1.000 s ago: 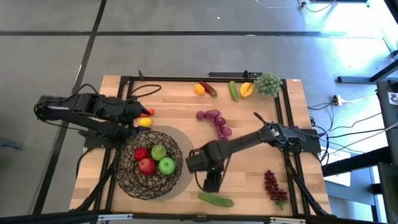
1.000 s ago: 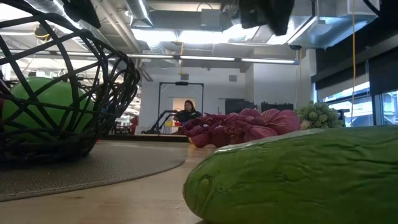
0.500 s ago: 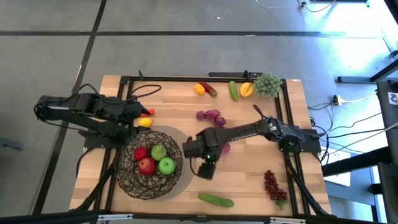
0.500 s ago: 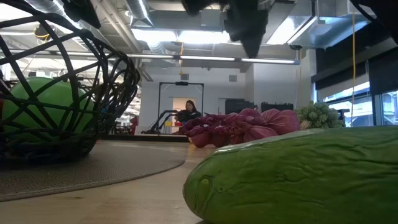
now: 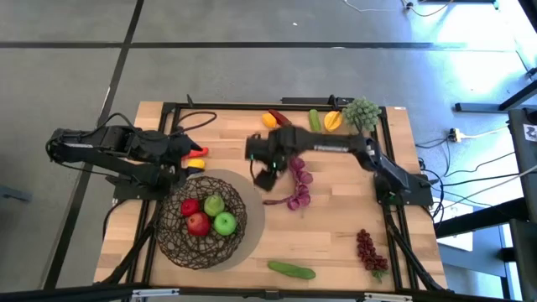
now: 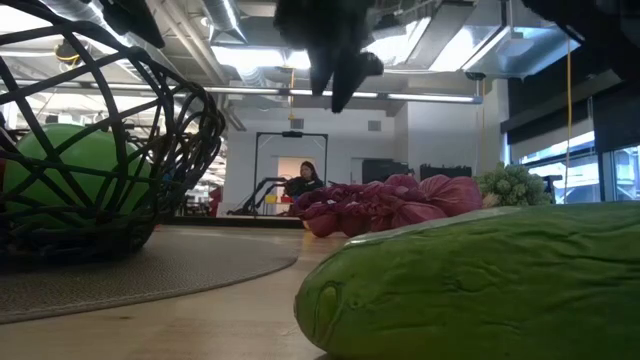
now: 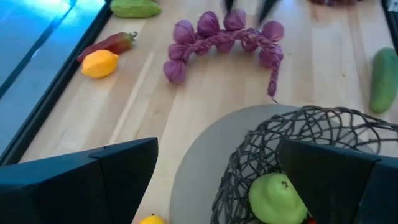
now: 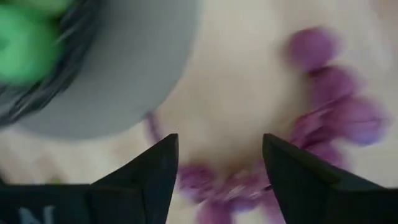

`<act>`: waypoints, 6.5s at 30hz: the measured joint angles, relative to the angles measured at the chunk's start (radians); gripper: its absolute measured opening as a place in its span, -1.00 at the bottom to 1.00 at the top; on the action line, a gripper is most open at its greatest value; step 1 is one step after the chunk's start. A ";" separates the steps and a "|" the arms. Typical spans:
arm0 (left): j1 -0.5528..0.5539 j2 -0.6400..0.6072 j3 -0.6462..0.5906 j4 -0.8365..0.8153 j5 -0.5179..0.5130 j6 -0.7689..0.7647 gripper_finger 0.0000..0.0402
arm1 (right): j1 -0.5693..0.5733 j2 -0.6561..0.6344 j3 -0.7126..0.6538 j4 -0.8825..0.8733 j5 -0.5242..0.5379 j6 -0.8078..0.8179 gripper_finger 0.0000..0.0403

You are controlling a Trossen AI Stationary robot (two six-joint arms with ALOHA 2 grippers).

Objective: Build produce basket
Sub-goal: Put the top yellow lemon into the black wire basket

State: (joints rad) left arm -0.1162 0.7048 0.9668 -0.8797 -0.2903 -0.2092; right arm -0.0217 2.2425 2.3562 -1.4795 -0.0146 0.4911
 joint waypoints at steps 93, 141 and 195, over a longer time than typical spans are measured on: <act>0.093 0.008 0.000 -0.002 -0.191 -0.042 0.61 | -0.436 0.249 -0.006 0.368 -0.009 -0.258 0.12; 0.093 0.007 0.000 -0.002 -0.190 -0.042 0.61 | -0.493 0.306 -0.021 0.408 -0.103 -0.945 0.12; 0.092 -0.017 0.000 -0.067 0.077 0.031 0.61 | 0.039 -0.053 0.001 0.225 0.353 -0.749 -0.18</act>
State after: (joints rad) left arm -0.0244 0.6873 0.9672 -0.9463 -0.2137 -0.1786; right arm 0.0174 2.1895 2.3573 -1.2543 0.3379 -0.2575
